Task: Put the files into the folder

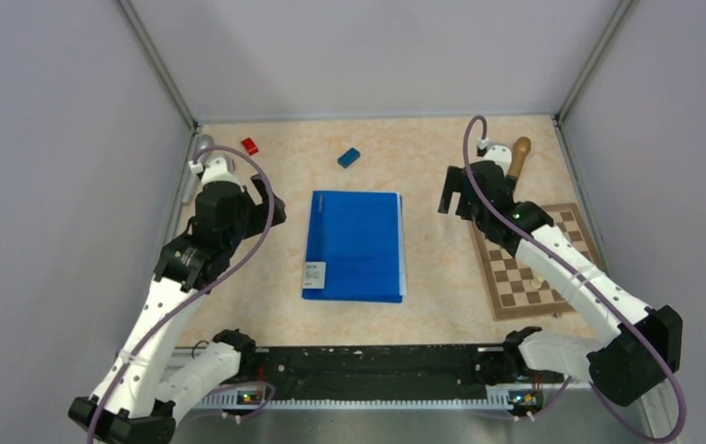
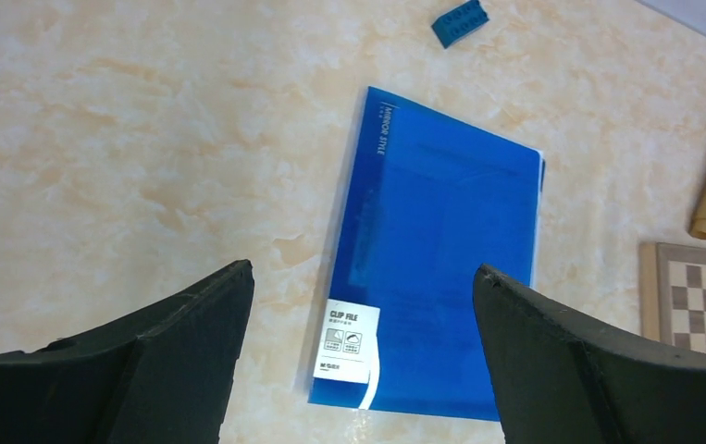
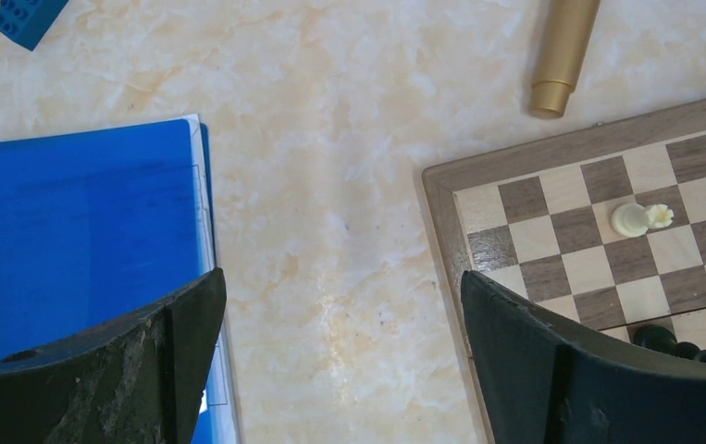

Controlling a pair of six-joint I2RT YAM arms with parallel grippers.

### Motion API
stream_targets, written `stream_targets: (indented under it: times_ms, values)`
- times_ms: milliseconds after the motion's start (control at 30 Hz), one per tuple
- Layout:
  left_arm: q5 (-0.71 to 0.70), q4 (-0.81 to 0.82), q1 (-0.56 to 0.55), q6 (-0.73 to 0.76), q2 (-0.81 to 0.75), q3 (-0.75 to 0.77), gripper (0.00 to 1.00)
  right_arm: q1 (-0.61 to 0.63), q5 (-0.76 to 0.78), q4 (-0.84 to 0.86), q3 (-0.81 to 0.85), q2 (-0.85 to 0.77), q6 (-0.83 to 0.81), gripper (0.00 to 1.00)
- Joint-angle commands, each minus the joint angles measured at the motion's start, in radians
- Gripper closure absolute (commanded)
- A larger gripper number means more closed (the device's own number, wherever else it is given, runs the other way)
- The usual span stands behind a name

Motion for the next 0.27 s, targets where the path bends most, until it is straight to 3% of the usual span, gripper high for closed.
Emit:
stream_targets:
  times_ms: [0, 233]
  values:
    - [-0.088, 0.030, 0.001, -0.018, -0.039, -0.045, 0.07, -0.004, 0.022, 0.048, -0.008, -0.019, 0.001, 0.04]
    - [-0.162, -0.018, 0.001, -0.022, -0.012, -0.020, 0.09, -0.004, 0.025, 0.060, -0.006, -0.021, 0.008, 0.05]
